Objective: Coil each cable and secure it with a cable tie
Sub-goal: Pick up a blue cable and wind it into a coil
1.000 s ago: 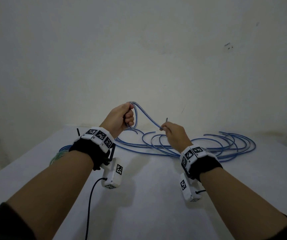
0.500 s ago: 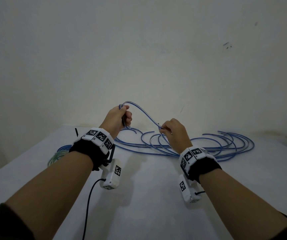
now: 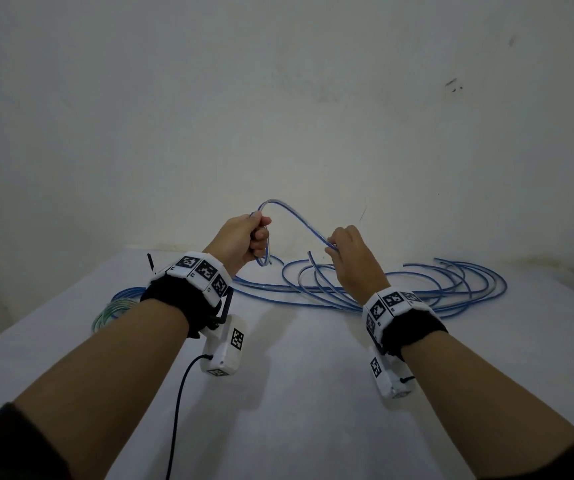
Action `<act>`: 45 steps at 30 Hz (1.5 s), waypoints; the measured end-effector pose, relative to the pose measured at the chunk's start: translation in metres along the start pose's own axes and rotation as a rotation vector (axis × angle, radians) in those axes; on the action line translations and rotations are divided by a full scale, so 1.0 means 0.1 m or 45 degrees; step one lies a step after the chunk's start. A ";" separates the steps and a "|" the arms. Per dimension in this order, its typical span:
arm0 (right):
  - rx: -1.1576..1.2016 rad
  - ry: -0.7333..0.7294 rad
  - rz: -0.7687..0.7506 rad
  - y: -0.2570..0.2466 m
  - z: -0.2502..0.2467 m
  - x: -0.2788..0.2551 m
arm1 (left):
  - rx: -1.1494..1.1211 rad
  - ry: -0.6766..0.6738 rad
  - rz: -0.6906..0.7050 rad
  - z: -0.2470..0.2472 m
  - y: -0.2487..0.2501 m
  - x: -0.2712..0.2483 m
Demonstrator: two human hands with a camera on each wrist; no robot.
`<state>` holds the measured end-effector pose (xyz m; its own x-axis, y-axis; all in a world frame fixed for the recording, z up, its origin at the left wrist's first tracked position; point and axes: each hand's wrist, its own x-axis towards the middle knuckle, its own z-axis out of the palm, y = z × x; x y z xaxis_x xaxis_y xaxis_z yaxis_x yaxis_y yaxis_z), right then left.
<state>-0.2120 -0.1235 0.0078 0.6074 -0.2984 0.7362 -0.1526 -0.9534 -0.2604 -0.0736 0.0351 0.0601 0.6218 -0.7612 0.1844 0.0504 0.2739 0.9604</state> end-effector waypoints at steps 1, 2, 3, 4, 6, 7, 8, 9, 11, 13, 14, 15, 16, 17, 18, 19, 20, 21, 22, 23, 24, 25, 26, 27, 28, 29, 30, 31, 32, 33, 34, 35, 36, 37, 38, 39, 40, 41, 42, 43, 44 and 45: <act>-0.052 0.035 -0.045 0.02 0.00 0.00 | -0.005 -0.005 -0.005 0.00 -0.01 0.00; -0.108 0.078 -0.078 0.04 0.01 0.01 | -0.015 -0.015 -0.010 0.00 -0.01 0.00; -0.190 0.123 -0.093 0.06 0.02 0.01 | -0.031 -0.028 -0.010 0.00 -0.01 0.00; -0.289 0.146 -0.091 0.07 0.02 0.01 | -0.046 -0.044 -0.005 0.01 -0.02 -0.01; -0.430 0.150 -0.087 0.05 0.05 0.02 | -0.065 -0.078 0.014 0.03 -0.01 -0.03; -0.427 0.137 -0.081 0.04 0.07 0.02 | -0.075 -0.091 0.025 0.04 -0.01 -0.03; -0.392 0.108 -0.079 0.02 0.10 0.01 | -0.089 -0.098 0.038 0.06 -0.01 -0.04; -0.343 0.074 -0.089 0.01 0.12 0.01 | -0.111 -0.100 0.052 0.08 -0.01 -0.03; -0.245 -0.035 -0.091 -0.02 0.14 0.00 | -0.147 -0.071 0.077 0.11 -0.02 -0.02; -0.210 -0.221 -0.068 -0.08 0.13 0.02 | -0.165 0.006 0.103 0.14 -0.03 -0.01; -0.211 -0.328 -0.054 -0.11 0.10 0.04 | -0.166 0.045 0.119 0.15 -0.03 -0.01; -0.199 -0.412 -0.048 -0.15 0.08 0.05 | -0.165 0.069 0.134 0.17 -0.04 0.00; -0.161 -0.470 -0.049 -0.19 0.07 0.06 | -0.147 0.081 0.149 0.18 -0.05 0.00; -0.104 -0.507 -0.057 -0.22 0.06 0.06 | -0.109 0.085 0.159 0.20 -0.07 0.01; -0.043 -0.525 -0.073 -0.25 0.06 0.07 | -0.037 0.080 0.162 0.21 -0.09 0.01; 0.025 -0.529 -0.089 -0.26 0.06 0.07 | 0.064 0.071 0.164 0.21 -0.12 0.01; 0.093 -0.524 -0.103 -0.27 0.07 0.08 | 0.192 0.063 0.169 0.21 -0.15 0.00; 0.151 -0.511 -0.118 -0.27 0.07 0.08 | 0.320 0.057 0.171 0.20 -0.20 0.01; 0.193 -0.494 -0.134 -0.27 0.08 0.08 | 0.432 0.056 0.165 0.19 -0.23 0.01; 0.232 -0.469 -0.148 -0.27 0.09 0.08 | 0.508 0.056 0.149 0.17 -0.25 0.01; 0.278 -0.444 -0.150 -0.27 0.10 0.08 | 0.563 0.050 0.126 0.16 -0.27 0.02; 0.328 -0.424 -0.145 -0.27 0.10 0.07 | 0.608 0.037 0.104 0.14 -0.29 0.03; 0.368 -0.408 -0.141 -0.27 0.09 0.06 | 0.651 0.024 0.078 0.13 -0.29 0.03; 0.395 -0.400 -0.141 -0.27 0.08 0.05 | 0.672 0.012 0.053 0.13 -0.29 0.02; 0.407 -0.400 -0.148 -0.26 0.06 0.03 | 0.661 0.004 0.028 0.12 -0.29 0.01; 0.404 -0.403 -0.167 -0.25 0.05 0.02 | 0.634 -0.006 0.004 0.12 -0.28 0.00; 0.388 -0.404 -0.190 -0.24 0.03 0.01 | 0.617 -0.016 -0.017 0.12 -0.27 -0.01; 0.367 -0.396 -0.213 -0.23 0.03 0.00 | 0.621 -0.022 -0.037 0.12 -0.27 -0.03; 0.345 -0.379 -0.226 -0.21 0.03 0.00 | 0.644 -0.026 -0.056 0.12 -0.25 -0.04; 0.319 -0.357 -0.224 -0.18 0.03 0.00 | 0.670 -0.029 -0.079 0.11 -0.24 -0.05; 0.288 -0.326 -0.211 -0.15 0.03 0.00 | 0.702 -0.035 -0.106 0.10 -0.22 -0.06; 0.257 -0.290 -0.191 -0.11 0.03 0.00 | 0.753 -0.046 -0.133 0.08 -0.22 -0.06; 0.235 -0.251 -0.171 -0.06 0.02 0.00 | 0.813 -0.063 -0.155 0.06 -0.21 -0.07; 0.217 -0.213 -0.154 -0.02 0.01 0.00 | 0.870 -0.084 -0.176 0.03 -0.21 -0.08; 0.186 -0.180 -0.139 0.03 0.01 0.00 | 0.908 -0.111 -0.190 0.01 -0.22 -0.09; 0.142 -0.164 -0.124 0.05 0.00 0.00 | 0.922 -0.149 -0.204 0.00 -0.23 -0.09; 0.116 -0.166 -0.108 0.06 0.00 0.00 | 0.926 -0.197 -0.219 0.00 -0.24 -0.10; 0.133 -0.180 -0.089 0.05 0.00 0.00 | 0.937 -0.247 -0.236 0.01 -0.24 -0.10; 0.195 -0.187 -0.070 0.05 0.00 0.00 | 0.955 -0.293 -0.255 0.02 -0.25 -0.10; 0.265 -0.193 -0.040 0.03 -0.01 0.01 | 0.959 -0.331 -0.273 0.03 -0.25 -0.11; 0.312 -0.181 -0.019 0.03 -0.01 0.01 | 0.927 -0.361 -0.287 0.05 -0.24 -0.11; 0.316 -0.157 -0.004 0.03 0.00 0.00 | 0.869 -0.384 -0.293 0.06 -0.23 -0.10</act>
<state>-0.2123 -0.1266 0.0075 0.7000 -0.2728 0.6600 0.0359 -0.9096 -0.4140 -0.0861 0.0329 0.0370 0.4101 -0.9085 -0.0801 -0.4005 -0.2583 0.8792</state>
